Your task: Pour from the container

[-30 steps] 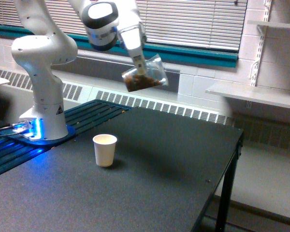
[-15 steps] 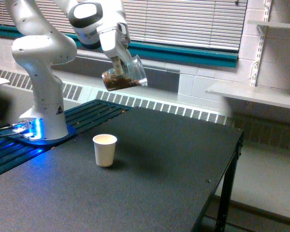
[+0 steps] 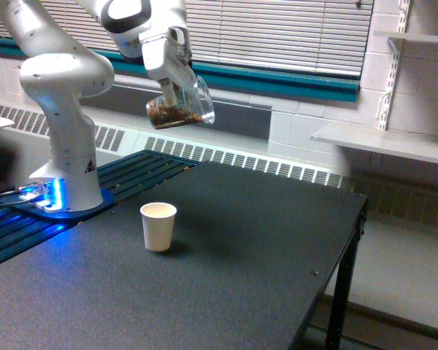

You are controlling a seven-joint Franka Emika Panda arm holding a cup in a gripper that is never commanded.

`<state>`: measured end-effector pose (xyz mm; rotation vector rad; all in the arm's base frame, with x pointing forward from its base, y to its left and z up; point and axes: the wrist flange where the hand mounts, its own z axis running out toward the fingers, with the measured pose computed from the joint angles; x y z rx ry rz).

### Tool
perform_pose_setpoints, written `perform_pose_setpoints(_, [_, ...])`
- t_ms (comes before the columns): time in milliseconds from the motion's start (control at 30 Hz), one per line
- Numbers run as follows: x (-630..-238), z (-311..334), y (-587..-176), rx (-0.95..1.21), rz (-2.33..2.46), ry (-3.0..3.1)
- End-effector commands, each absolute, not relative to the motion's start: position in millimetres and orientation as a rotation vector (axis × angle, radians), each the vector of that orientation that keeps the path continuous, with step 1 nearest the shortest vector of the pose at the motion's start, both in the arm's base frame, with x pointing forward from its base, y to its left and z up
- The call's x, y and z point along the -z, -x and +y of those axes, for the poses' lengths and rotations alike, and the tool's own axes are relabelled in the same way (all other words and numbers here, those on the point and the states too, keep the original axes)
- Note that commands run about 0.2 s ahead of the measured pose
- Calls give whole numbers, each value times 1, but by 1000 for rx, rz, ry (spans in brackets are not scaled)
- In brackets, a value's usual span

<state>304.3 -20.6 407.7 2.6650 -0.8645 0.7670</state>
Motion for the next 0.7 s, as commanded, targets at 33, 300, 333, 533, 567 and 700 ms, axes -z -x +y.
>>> perform_pose_setpoints(33, [-395, -20, -293, -684, -882, -2673])
perform_pose_setpoints(300, [-395, -25, -286, -644, -940, -2655])
perform_pose_setpoints(333, [-395, -26, -285, -637, -950, -2653])
perform_pose_setpoints(533, [-395, -26, -281, -606, -991, -2647])
perform_pose_setpoints(567, [-395, -25, -280, -600, -998, -2647])
perform_pose_setpoints(700, [-395, -22, -276, -573, -1029, -2649])
